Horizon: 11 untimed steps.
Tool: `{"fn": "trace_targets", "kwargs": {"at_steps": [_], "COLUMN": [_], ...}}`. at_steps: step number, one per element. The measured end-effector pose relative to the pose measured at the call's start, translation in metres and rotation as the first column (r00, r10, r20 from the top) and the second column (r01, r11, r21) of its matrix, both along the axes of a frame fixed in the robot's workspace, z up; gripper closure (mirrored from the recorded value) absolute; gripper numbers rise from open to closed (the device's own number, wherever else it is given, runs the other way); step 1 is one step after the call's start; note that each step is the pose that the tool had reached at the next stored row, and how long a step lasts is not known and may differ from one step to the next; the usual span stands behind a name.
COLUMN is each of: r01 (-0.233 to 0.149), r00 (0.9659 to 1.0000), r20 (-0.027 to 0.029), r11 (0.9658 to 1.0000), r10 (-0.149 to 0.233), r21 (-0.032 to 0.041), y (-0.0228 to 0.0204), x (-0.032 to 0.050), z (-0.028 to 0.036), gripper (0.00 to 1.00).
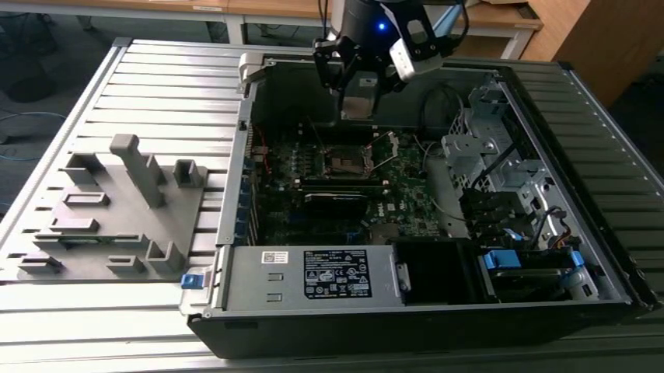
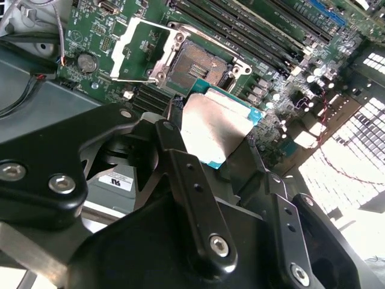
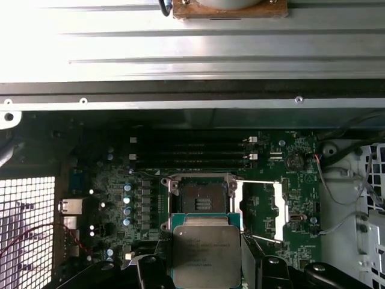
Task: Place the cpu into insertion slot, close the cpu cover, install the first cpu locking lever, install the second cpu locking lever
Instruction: 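Place the cpu into insertion slot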
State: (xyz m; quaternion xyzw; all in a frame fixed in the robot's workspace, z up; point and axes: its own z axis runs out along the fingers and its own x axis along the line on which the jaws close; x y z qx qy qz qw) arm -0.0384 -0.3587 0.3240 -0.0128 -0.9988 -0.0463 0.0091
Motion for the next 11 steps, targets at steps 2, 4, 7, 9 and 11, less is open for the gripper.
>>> {"fn": "trace_targets", "kwargs": {"at_steps": [2, 4, 7, 9, 11], "r01": [0.0, 0.0, 0.0, 0.0, 0.0], "r00": [1.0, 1.0, 1.0, 1.0, 1.0], "r20": [0.0, 0.0, 0.0, 0.0, 0.0], "r11": [1.0, 1.0, 1.0, 1.0, 1.0], "r10": [0.0, 0.0, 0.0, 0.0, 0.0], "r21": [0.0, 0.0, 0.0001, 0.0001, 0.0001], "y": [0.0, 0.0, 0.0, 0.0, 0.0], "x": [0.0, 0.0, 0.0, 0.0, 0.0], "z": [-0.0021, -0.005, -0.0089, -0.0115, -0.0145], "gripper": [0.46, 0.46, 0.46, 0.46, 0.46]}}
